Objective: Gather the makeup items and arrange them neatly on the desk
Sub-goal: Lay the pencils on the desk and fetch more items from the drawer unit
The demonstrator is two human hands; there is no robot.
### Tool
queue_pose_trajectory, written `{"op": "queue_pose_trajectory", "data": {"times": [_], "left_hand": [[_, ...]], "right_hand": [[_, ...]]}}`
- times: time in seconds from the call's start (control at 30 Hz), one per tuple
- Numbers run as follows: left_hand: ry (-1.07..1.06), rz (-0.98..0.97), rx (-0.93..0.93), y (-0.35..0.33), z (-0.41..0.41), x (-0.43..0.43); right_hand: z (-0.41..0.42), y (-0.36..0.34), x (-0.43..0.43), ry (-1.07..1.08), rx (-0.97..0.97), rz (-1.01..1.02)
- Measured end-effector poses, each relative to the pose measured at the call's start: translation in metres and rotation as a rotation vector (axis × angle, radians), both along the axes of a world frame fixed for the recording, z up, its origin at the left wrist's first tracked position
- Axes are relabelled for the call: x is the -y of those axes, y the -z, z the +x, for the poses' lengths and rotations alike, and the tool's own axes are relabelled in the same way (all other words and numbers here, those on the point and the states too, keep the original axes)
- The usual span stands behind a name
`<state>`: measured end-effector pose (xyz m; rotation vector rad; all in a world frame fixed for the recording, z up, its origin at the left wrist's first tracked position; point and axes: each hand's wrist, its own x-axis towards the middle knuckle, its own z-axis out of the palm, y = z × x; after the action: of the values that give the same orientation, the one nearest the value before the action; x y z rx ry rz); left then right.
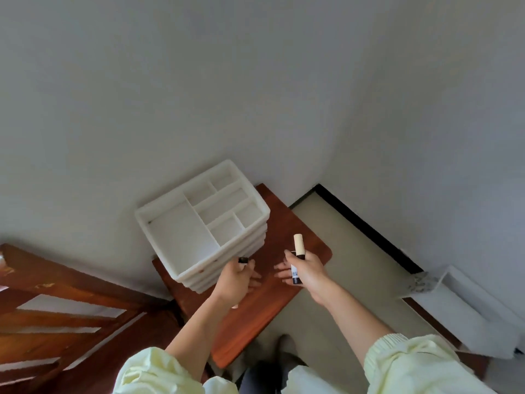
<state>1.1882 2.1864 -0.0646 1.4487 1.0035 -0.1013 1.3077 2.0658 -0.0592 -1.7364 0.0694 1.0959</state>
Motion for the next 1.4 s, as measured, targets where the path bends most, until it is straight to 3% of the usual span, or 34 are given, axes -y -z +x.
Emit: {"op": "queue_pose_trajectory", "data": {"times": [0.2,0.57,1.03,1.4], "left_hand": [[0.069,-0.199,-0.009,-0.014,0.053,0.063],[0.314,-0.599,-0.087,-0.060,0.069,0.301],[1.014,-0.791,-0.348,-0.068,-0.147,0.697],[1.606,-0.739,-0.545,-0.078,-0.286,0.986]], "right_hand": [[-0.001,-0.024,0.094,0.188,0.073,-0.054],[-0.096,-0.074,0.349,0.617,0.202,-0.139],[-0.402,-0.097,0.682,1.360,0.227,-0.207],[-0.584,-0.084,0.910,1.930,0.201,-0.174]]}}
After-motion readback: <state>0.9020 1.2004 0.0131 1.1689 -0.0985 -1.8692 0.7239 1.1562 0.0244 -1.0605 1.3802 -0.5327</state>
